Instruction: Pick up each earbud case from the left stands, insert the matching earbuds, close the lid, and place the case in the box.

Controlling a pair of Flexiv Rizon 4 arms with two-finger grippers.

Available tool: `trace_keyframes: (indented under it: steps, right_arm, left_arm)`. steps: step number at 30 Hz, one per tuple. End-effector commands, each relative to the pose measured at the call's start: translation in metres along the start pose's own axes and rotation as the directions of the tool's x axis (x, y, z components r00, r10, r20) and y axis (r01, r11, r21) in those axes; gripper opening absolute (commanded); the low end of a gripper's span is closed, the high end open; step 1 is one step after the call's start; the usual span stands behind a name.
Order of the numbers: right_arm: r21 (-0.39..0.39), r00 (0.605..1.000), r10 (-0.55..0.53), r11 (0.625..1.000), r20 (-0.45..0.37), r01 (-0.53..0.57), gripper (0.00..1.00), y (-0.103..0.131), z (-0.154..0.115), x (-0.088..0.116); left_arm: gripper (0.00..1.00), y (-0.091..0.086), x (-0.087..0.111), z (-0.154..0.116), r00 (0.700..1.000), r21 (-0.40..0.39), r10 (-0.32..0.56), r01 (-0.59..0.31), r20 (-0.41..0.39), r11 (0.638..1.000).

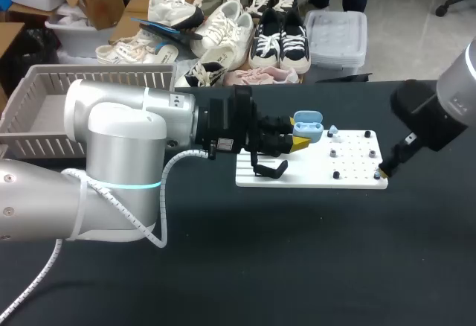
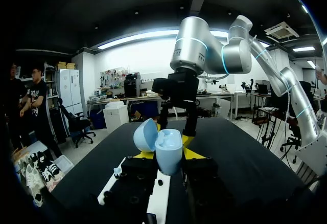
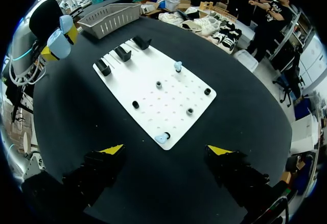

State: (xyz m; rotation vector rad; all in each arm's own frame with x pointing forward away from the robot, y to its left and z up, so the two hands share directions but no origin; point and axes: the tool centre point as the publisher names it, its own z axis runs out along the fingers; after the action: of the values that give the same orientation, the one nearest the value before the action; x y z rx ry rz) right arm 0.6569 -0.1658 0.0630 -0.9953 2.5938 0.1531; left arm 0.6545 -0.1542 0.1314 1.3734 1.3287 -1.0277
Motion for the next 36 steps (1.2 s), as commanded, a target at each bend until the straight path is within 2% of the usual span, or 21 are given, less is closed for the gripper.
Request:
trace_keyframes:
  steps: [1, 6, 15, 36]
  right_arm:
    - [0.153, 1.0, -0.011, 0.988, -0.02, 0.014, 1.0, 0.003, 0.015, -0.001]
    - [0.204, 1.0, -0.007, 0.979, -0.028, 0.012, 1.0, 0.006, 0.023, -0.002]
    - [0.307, 0.997, 0.076, 0.949, -0.007, -0.07, 1.0, 0.011, 0.028, 0.001]
    - [0.36, 0.989, 0.145, 0.923, 0.001, -0.135, 1.0, 0.022, 0.024, -0.005]
  left_arm:
    - [0.0, -0.001, 0.0, 0.001, 1.0, -0.009, 0.001, -0.001, 0.001, 1.0]
    - [0.0, -0.001, 0.0, 0.001, 1.0, -0.009, 0.001, -0.001, 0.001, 1.0]
    - [0.0, -0.001, 0.0, 0.001, 1.0, -0.009, 0.001, -0.001, 0.001, 1.0]
    - [0.0, -0.001, 0.0, 0.001, 1.0, -0.009, 0.001, -0.001, 0.001, 1.0]
